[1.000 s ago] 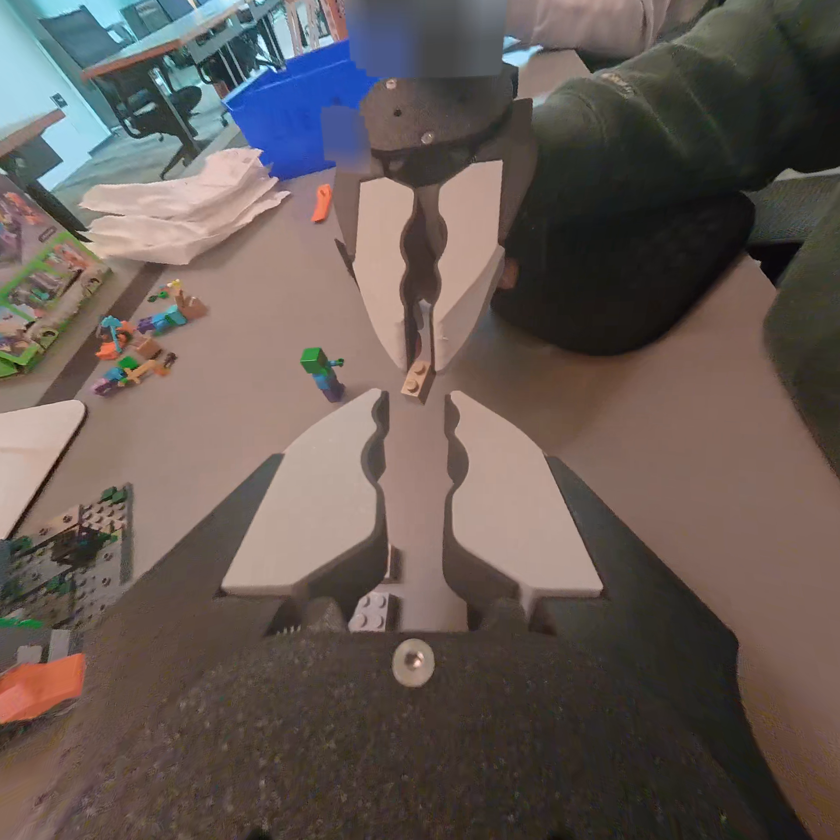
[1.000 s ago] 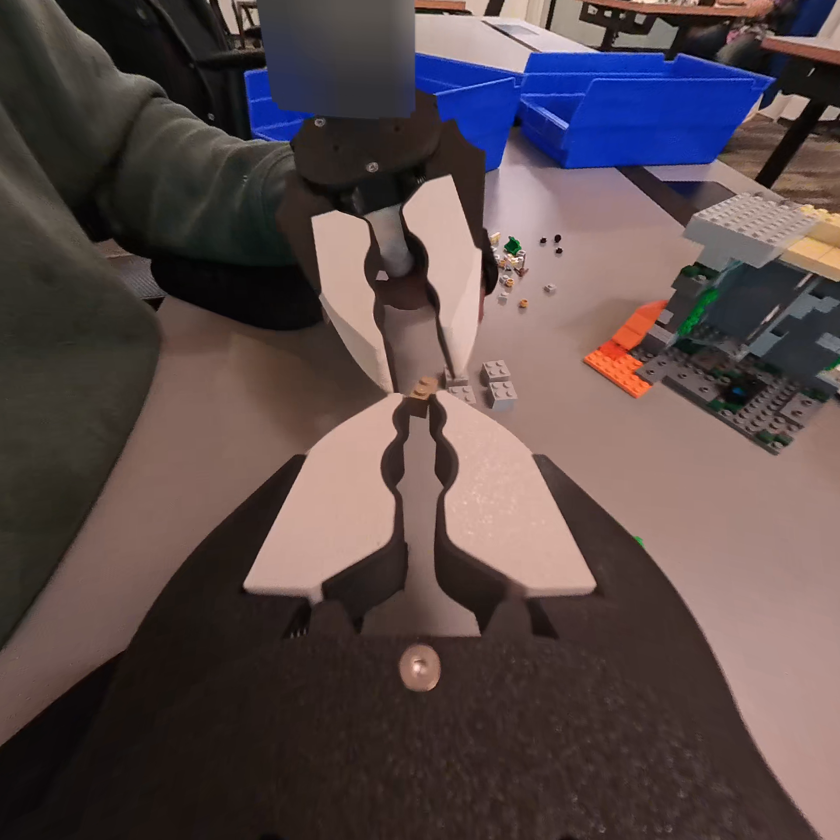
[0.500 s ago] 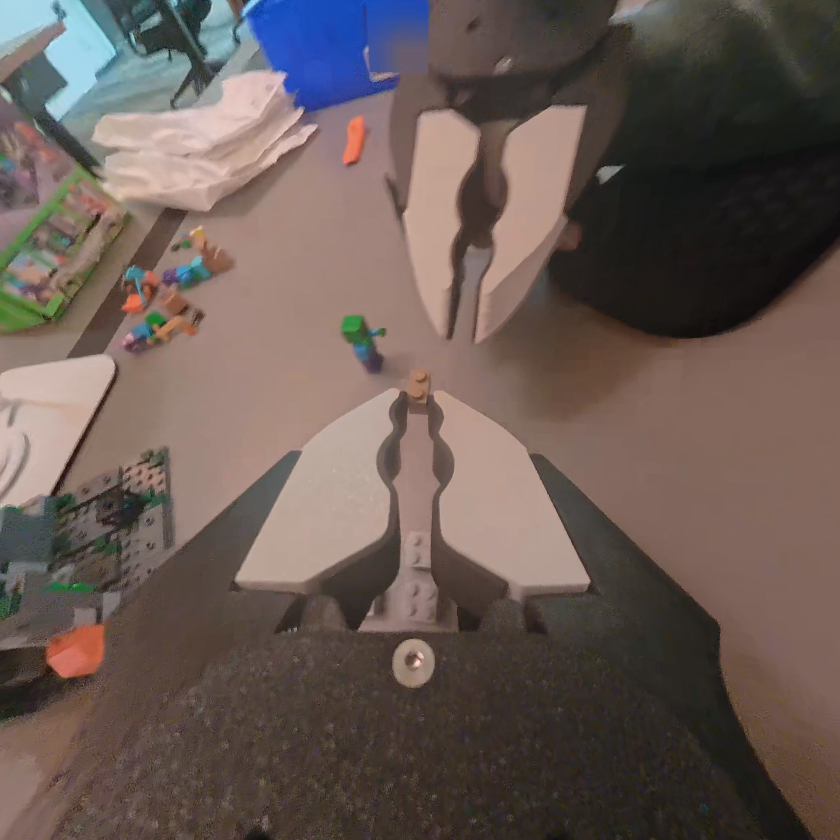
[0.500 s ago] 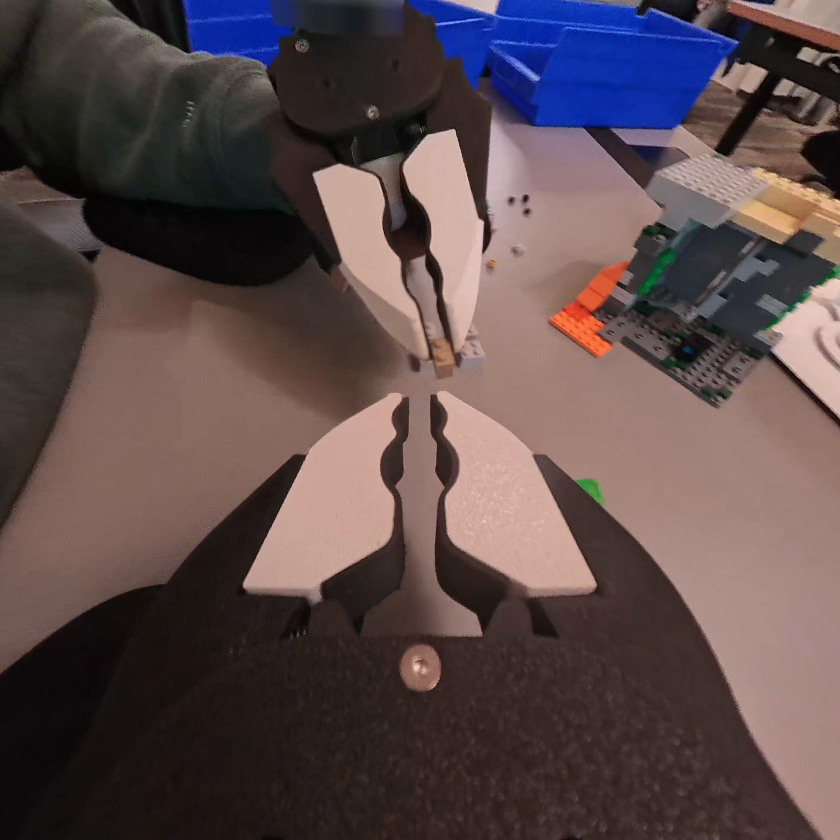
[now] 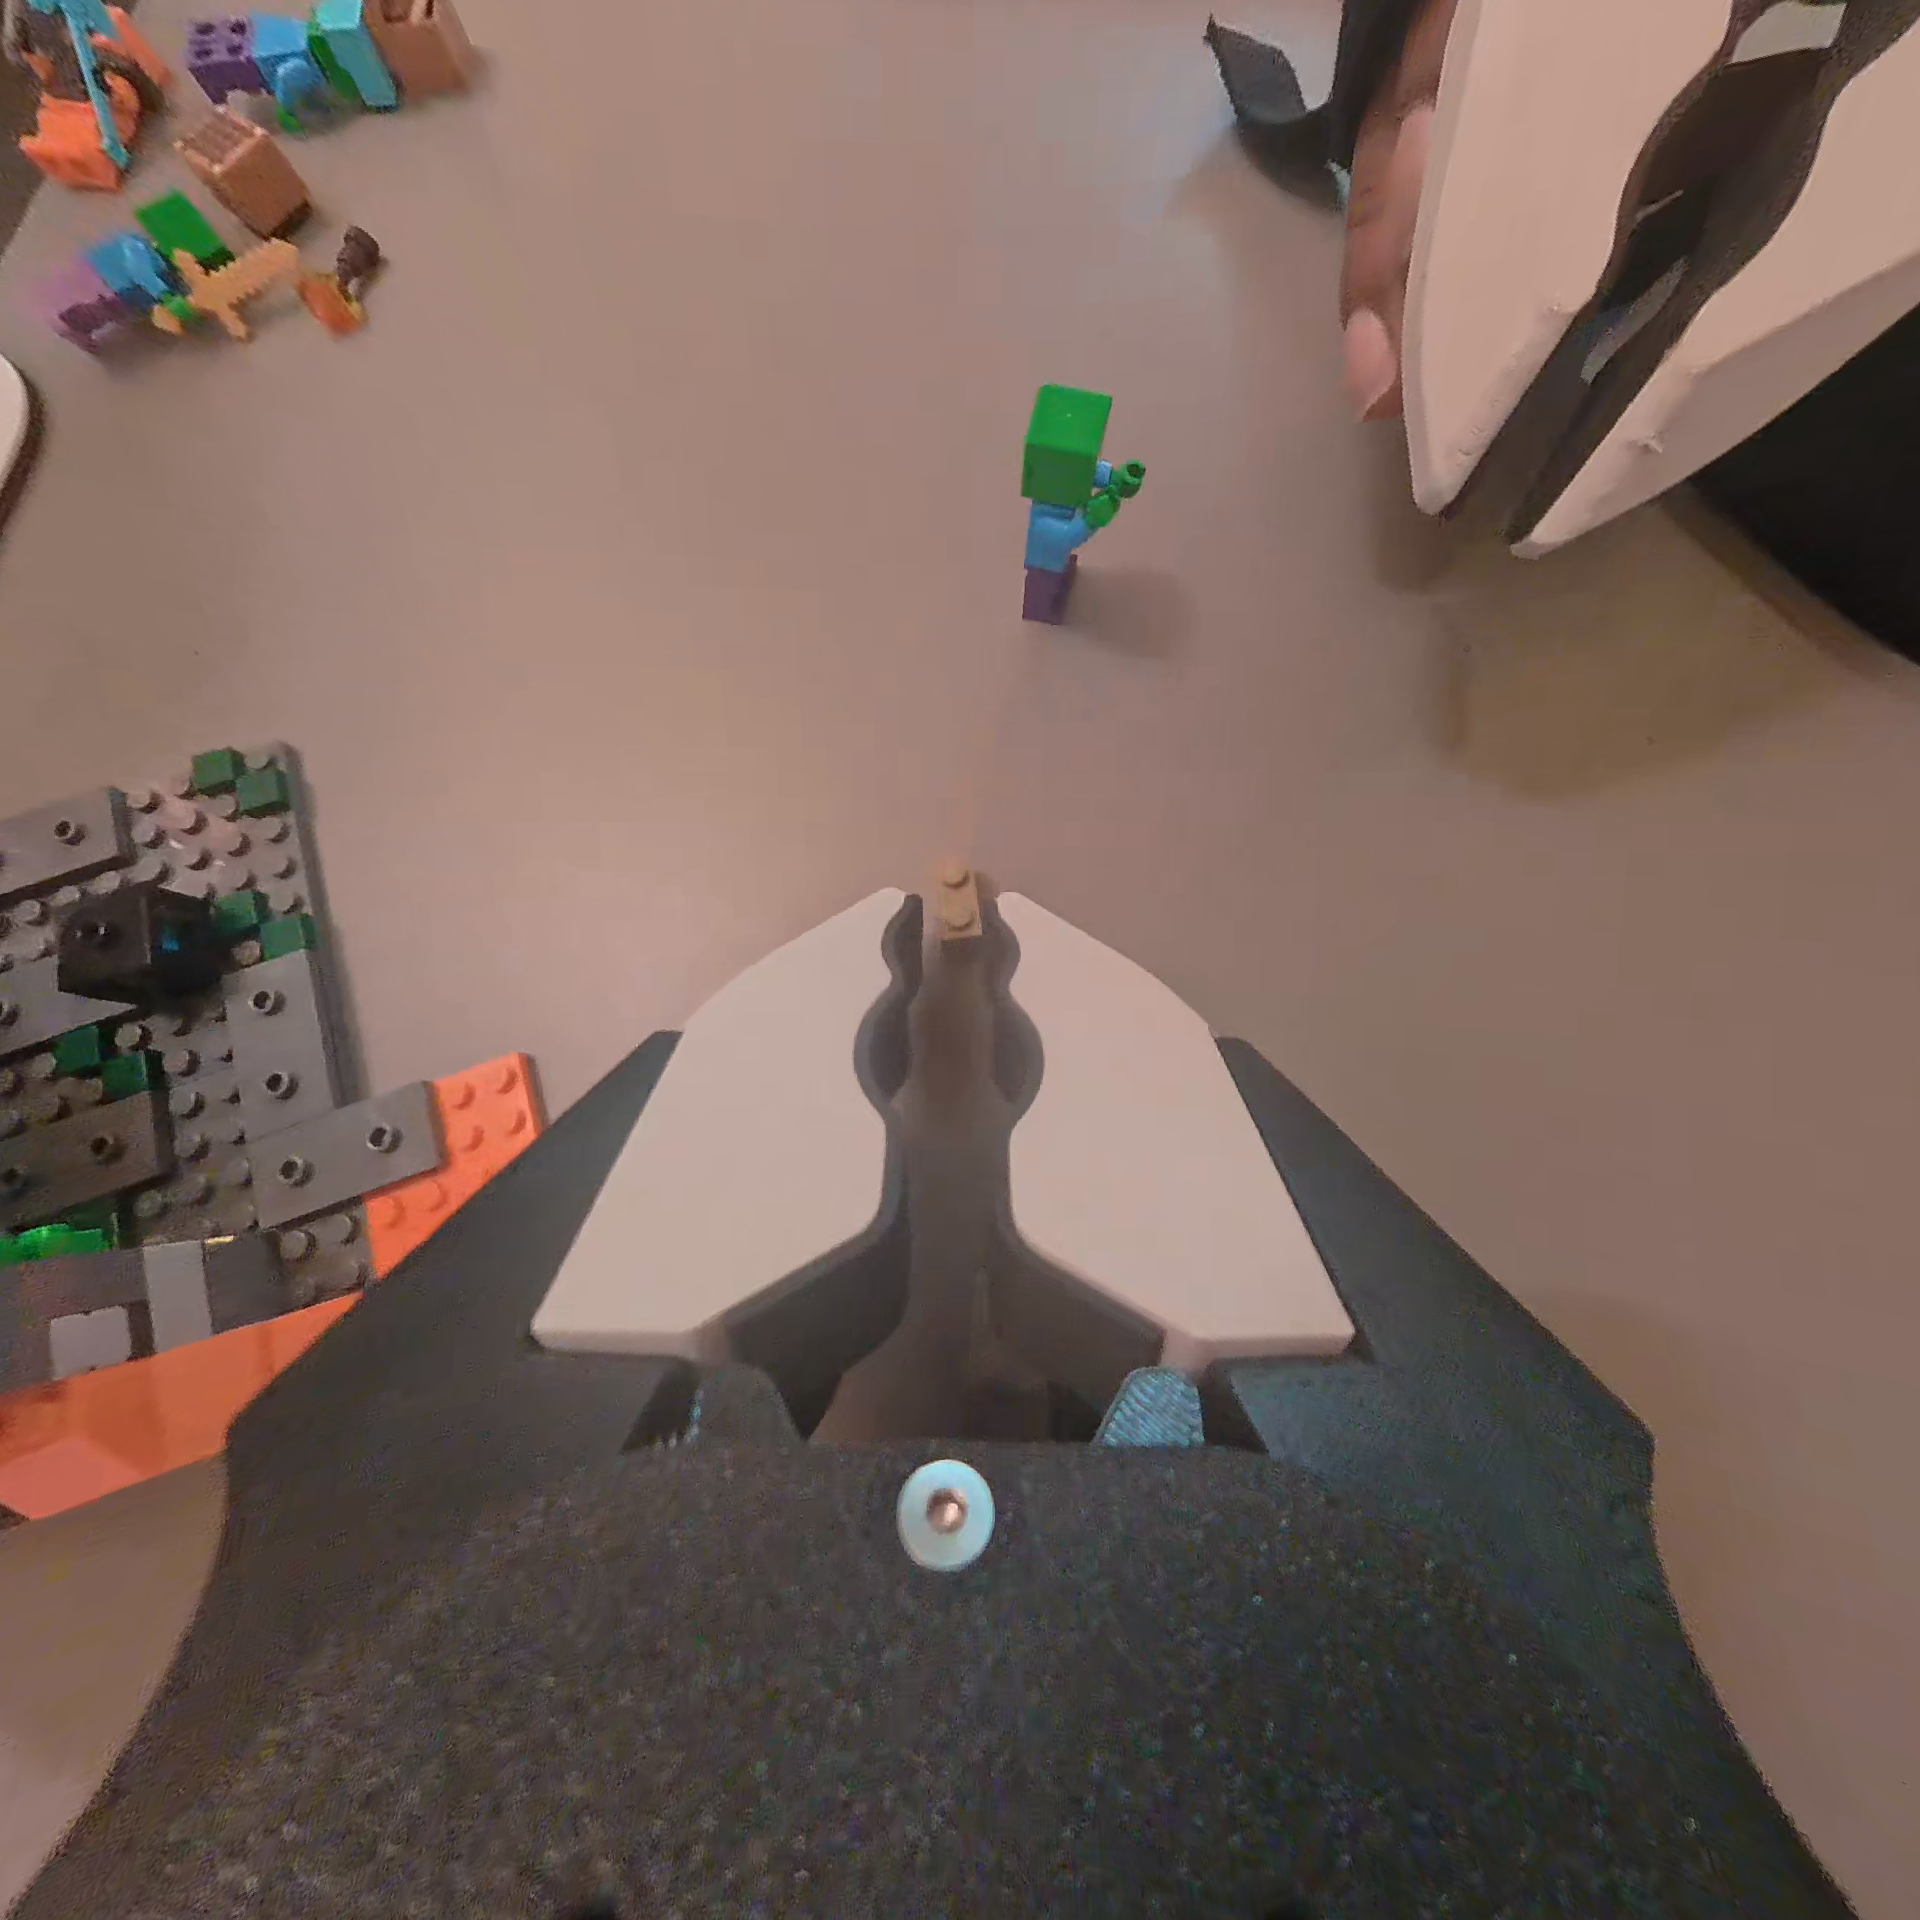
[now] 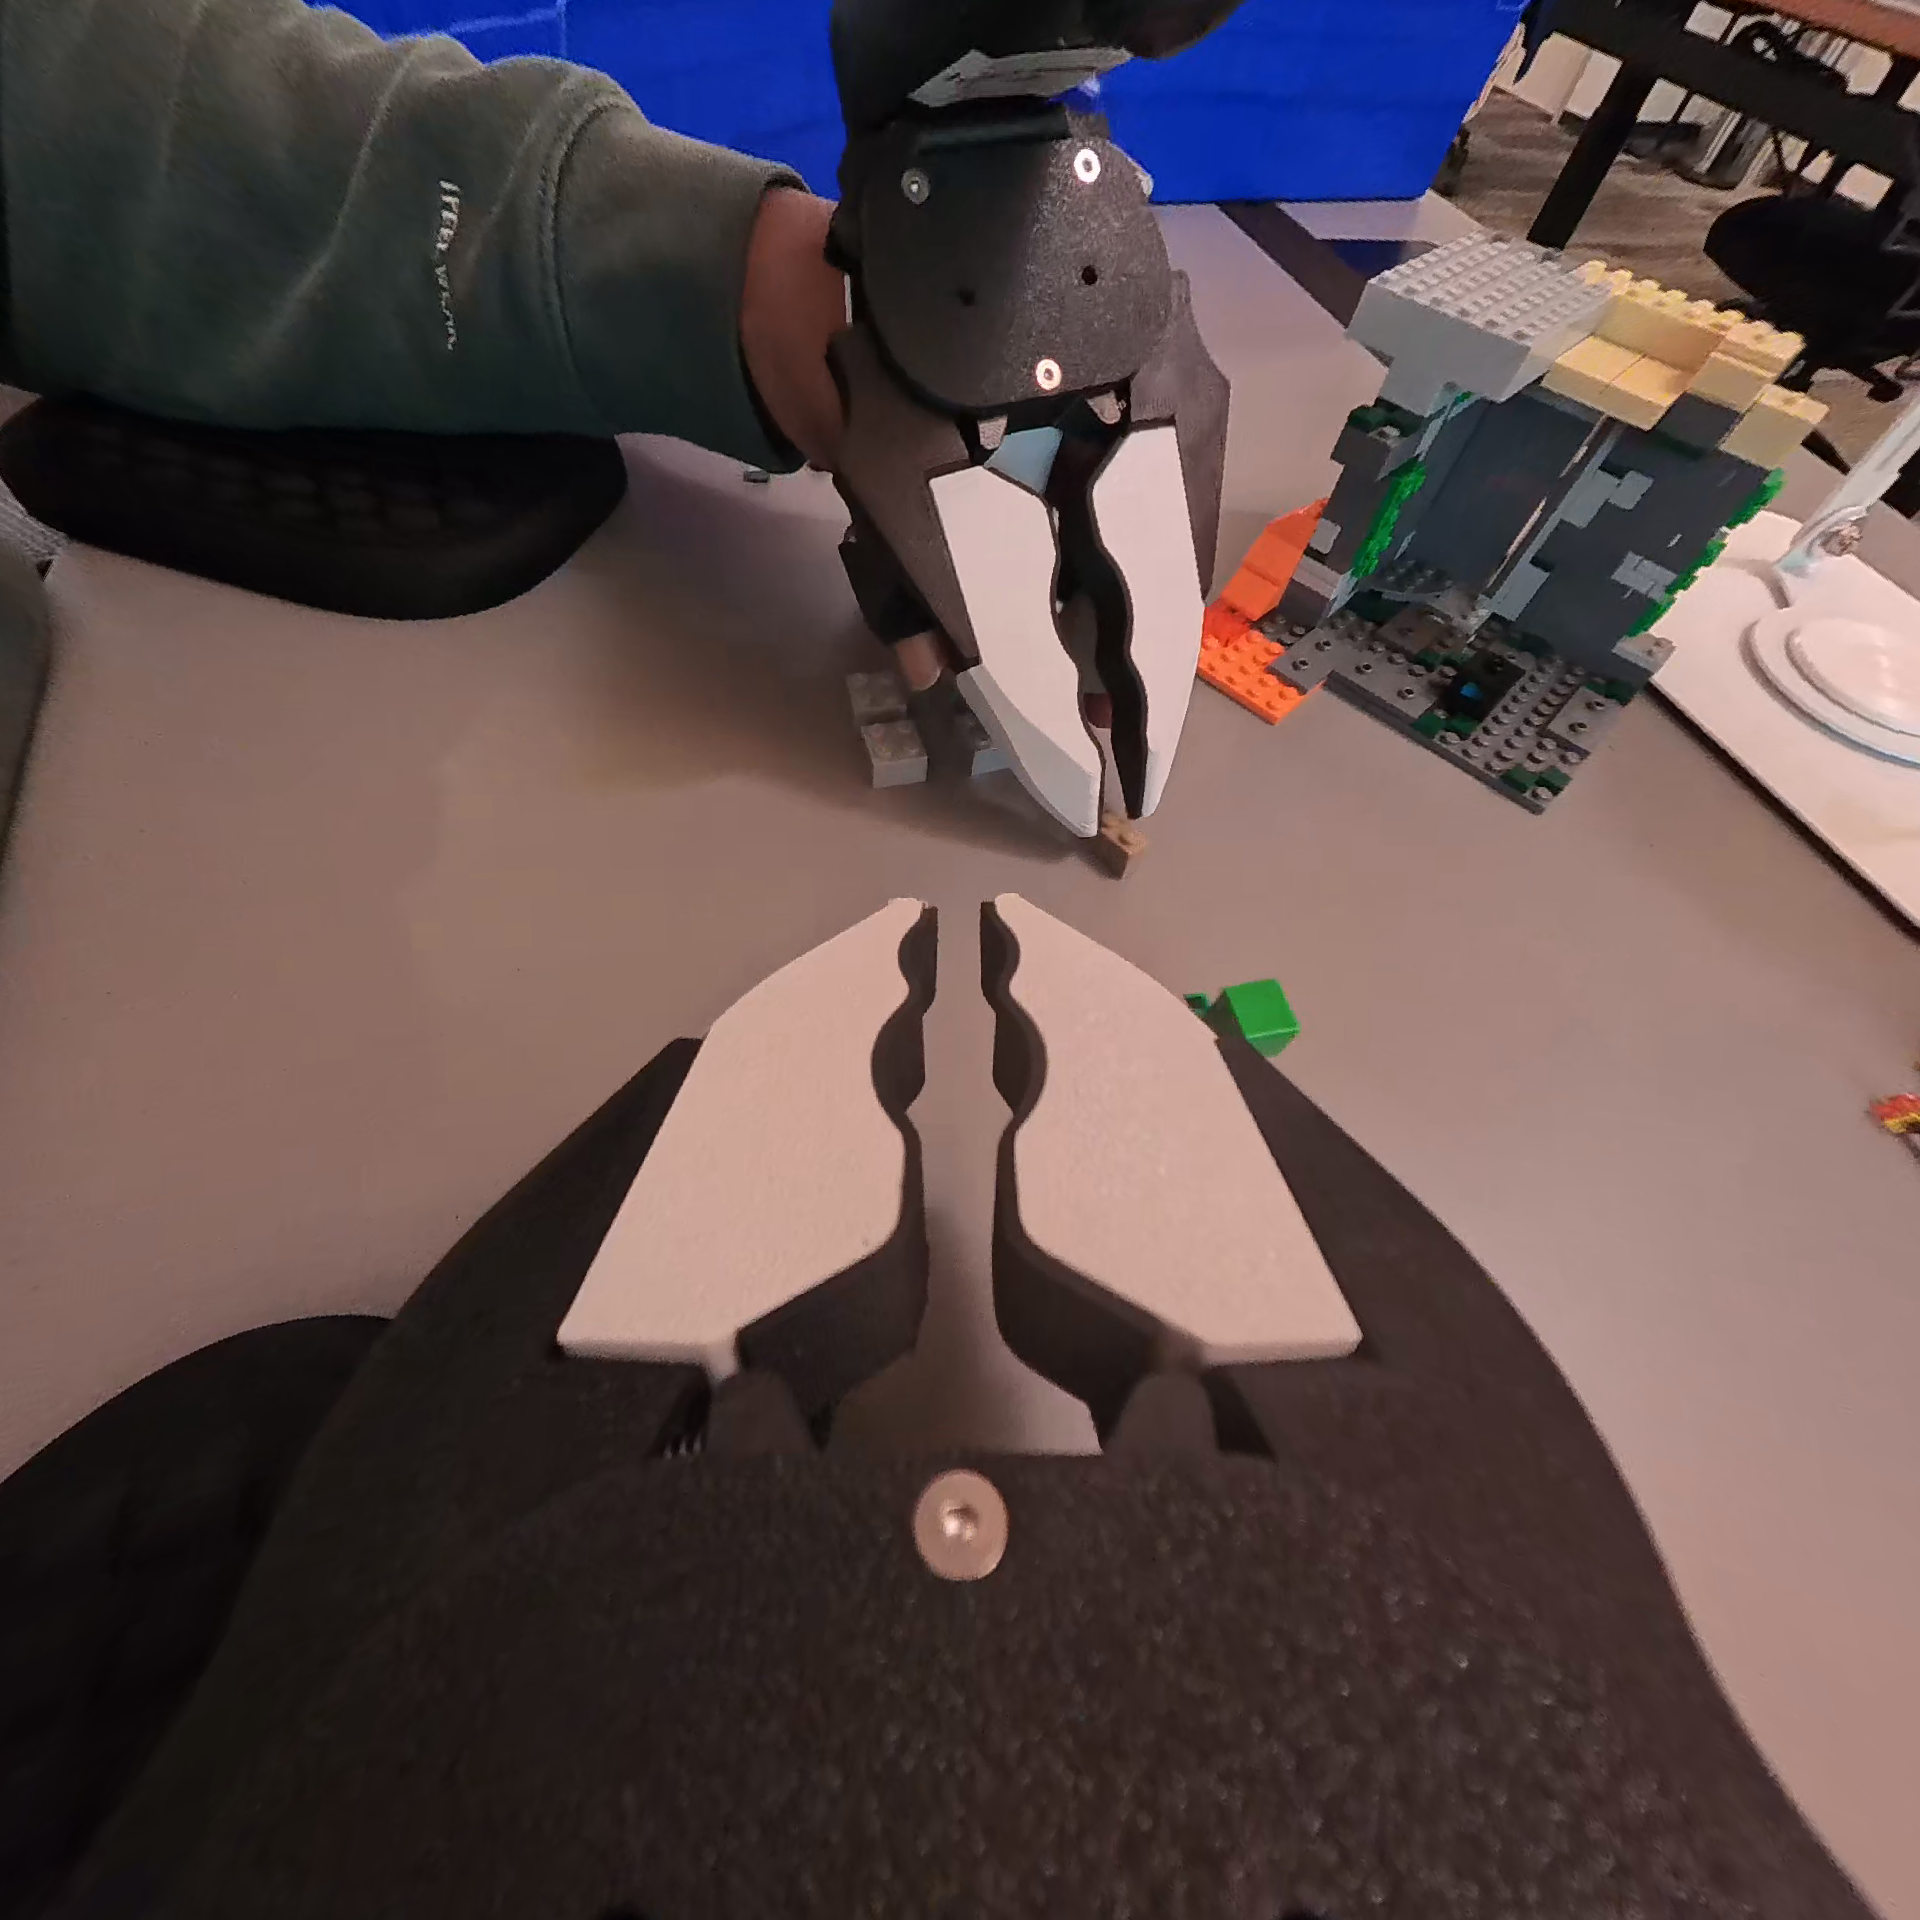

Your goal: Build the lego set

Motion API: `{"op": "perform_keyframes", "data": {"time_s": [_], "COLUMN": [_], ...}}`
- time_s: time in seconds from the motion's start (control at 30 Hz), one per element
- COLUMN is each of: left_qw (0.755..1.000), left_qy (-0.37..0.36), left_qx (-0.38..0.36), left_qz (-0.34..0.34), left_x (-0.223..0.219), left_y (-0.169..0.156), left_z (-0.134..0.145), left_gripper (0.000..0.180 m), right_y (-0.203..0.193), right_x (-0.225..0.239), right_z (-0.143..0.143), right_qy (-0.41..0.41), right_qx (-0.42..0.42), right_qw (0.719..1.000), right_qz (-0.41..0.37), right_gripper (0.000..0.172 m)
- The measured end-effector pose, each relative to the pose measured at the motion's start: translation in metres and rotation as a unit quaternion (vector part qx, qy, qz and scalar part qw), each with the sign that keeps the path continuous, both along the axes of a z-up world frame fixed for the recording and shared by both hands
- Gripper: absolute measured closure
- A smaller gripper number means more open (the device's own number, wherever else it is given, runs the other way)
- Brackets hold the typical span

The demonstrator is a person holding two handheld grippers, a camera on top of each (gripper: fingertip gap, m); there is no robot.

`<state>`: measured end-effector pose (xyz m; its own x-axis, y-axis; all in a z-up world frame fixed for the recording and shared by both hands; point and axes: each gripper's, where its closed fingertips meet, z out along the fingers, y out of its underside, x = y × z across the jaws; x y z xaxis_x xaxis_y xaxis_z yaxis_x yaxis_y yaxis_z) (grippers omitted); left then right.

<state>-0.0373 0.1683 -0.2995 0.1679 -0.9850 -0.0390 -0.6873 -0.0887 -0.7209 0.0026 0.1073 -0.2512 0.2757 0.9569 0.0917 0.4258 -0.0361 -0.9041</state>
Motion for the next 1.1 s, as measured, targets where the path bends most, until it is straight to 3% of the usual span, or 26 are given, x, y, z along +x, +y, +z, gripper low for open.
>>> {"op": "perform_keyframes", "data": {"time_s": [0.3,0.47,0.63,0.9,1.1], "left_qw": [1.000,0.995,0.973,0.916,0.863], "left_qy": [-0.020,-0.073,-0.169,-0.195,-0.130], "left_qx": [0.006,0.052,0.102,0.170,0.208], "left_qz": [0.009,0.043,0.117,0.307,0.442], "left_x": [0.000,-0.011,-0.038,-0.132,-0.254], "left_y": [0.002,0.004,-0.005,-0.031,-0.051], "left_z": [0.015,0.055,0.103,0.139,0.169], "left_gripper": [0.167,0.170,0.180,0.180,0.180], "right_y": [0.001,0.003,0.021,0.043,0.045], "right_x": [-0.001,0.000,0.009,0.027,0.027], "right_z": [-0.001,0.006,0.018,0.033,0.030], "right_qy": [0.000,0.011,0.039,0.089,0.085], "right_qx": [-0.004,0.010,0.017,0.033,0.025], "right_qw": [1.000,1.000,0.995,0.979,0.978], "right_qz": [-0.005,-0.016,-0.088,-0.181,-0.189], "right_gripper": [0.165,0.166,0.166,0.172,0.172]}}
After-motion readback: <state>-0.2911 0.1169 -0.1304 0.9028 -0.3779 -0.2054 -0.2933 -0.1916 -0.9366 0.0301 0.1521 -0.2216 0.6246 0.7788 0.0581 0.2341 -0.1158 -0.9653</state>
